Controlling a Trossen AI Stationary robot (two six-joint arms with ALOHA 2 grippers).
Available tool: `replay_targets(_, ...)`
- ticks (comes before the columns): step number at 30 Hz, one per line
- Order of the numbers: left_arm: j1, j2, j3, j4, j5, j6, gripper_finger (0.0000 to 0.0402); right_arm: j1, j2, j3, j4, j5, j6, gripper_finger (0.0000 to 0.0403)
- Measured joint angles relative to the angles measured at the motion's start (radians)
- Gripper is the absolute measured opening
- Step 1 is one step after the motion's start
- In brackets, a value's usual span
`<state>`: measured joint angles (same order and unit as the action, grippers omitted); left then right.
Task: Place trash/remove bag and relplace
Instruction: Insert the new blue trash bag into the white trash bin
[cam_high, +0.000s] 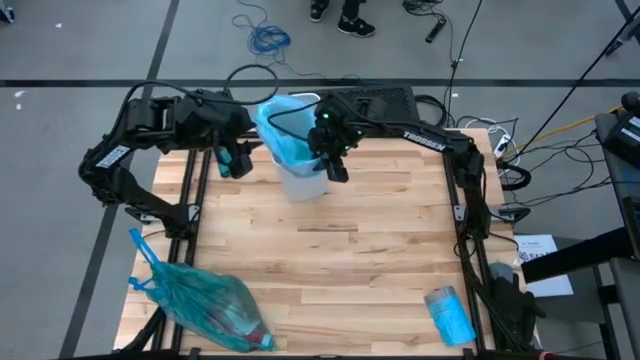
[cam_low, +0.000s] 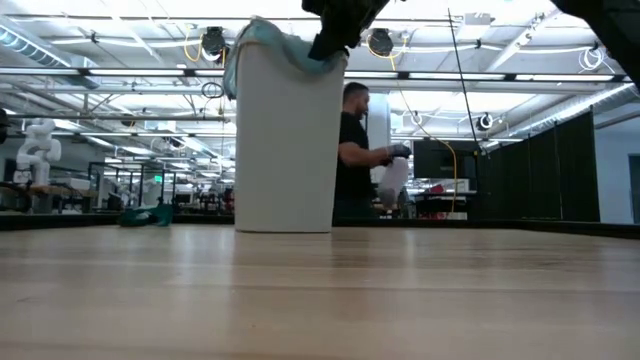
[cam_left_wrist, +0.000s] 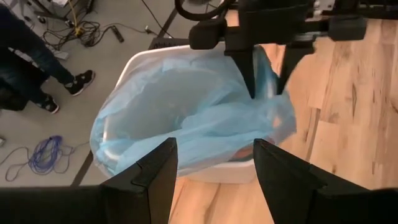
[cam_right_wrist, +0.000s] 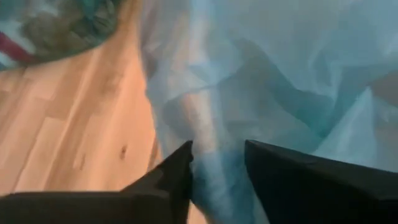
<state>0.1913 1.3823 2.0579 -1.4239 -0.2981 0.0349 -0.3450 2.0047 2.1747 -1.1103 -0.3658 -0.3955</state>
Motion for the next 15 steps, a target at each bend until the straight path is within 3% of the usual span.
replay_targets(6,0.0,0.001,0.0,-0.001,0.0,0.0,0.0205,0.005,0.001,-0.001,-0.038,0.031,0.029,0.0015)
replay_targets(15,-0.001,0.001,0.0,0.0,0.0,-0.001,0.0205,0.116,-0.026,0.0,-0.117,0.022,0.126,0.0002)
